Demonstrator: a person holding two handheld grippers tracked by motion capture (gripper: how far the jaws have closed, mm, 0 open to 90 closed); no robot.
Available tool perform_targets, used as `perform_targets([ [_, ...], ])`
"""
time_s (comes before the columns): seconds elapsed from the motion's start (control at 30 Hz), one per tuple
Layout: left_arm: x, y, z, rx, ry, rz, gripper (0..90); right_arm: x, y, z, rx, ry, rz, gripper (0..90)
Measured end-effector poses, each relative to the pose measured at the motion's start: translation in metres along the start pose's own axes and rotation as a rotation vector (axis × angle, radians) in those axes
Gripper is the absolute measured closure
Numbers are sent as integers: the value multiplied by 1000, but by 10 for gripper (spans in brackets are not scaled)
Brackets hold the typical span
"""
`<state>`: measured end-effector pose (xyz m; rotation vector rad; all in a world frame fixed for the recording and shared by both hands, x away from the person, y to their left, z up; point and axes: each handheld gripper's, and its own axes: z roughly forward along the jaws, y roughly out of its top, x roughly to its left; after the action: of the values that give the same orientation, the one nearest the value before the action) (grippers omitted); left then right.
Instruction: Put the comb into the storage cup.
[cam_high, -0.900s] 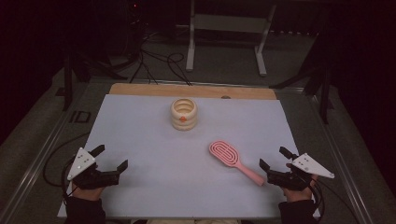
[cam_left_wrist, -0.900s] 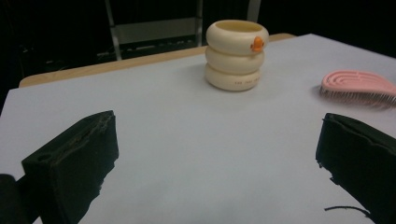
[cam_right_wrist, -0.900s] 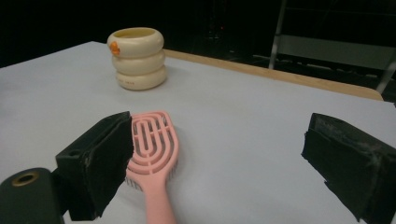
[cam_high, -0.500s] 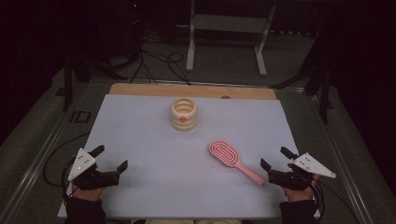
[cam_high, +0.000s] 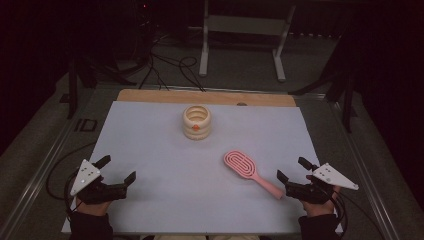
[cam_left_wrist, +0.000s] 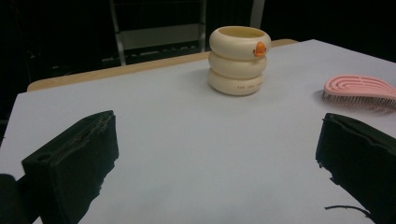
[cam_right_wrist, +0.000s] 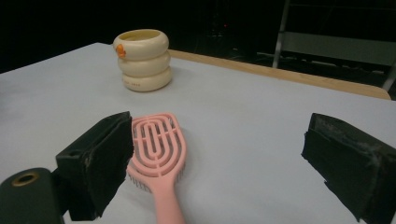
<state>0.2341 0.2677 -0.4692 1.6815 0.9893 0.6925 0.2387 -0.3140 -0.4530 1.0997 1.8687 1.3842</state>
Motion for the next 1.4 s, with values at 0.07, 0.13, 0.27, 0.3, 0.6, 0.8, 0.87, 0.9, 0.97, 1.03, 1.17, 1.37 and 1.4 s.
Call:
perform_targets([
  [0.07, 0, 0, 0, 0, 0, 0, 2, 4, 2, 3, 6, 2, -15, 82],
  [0.13, 0, 0, 0, 1, 0, 0, 3, 5, 2, 3, 7, -1, -19, 82],
  [0.27, -1, 0, 0, 1, -1, 4, 2, 6, 3, 5, 12, -2, -18, 82],
  [0.3, -1, 0, 0, 1, -1, 4, 2, 6, 3, 5, 12, -2, -18, 82],
  [0.6, -2, 0, 1, 6, 4, 5, 2, 10, 7, 9, 60, -3, -21, 82],
  [0.8, -3, -1, 2, 11, 3, 8, 2, 9, 10, 10, 77, -7, -27, 82],
  [0.87, -3, -1, 3, 11, 2, 7, 2, 8, 11, 10, 83, -6, -28, 82],
  [0.9, -3, -1, 3, 12, 1, 7, 3, 8, 12, 11, 87, -6, -29, 82],
  [0.97, -3, -1, 3, 11, 1, 6, 2, 9, 13, 11, 89, -3, -33, 82],
  [1.03, -4, -1, 3, 11, 1, 5, 2, 10, 14, 12, 93, -5, -39, 83],
  [1.17, -3, -2, 3, 15, 4, 4, 2, 12, 15, 15, 104, 8, -39, 83],
  [1.37, -2, -4, 3, 15, 7, -1, 2, 14, 19, 21, 124, 17, -53, 83],
  [1.4, -2, -3, 3, 15, 10, 1, 2, 15, 19, 22, 129, 18, -55, 83],
])
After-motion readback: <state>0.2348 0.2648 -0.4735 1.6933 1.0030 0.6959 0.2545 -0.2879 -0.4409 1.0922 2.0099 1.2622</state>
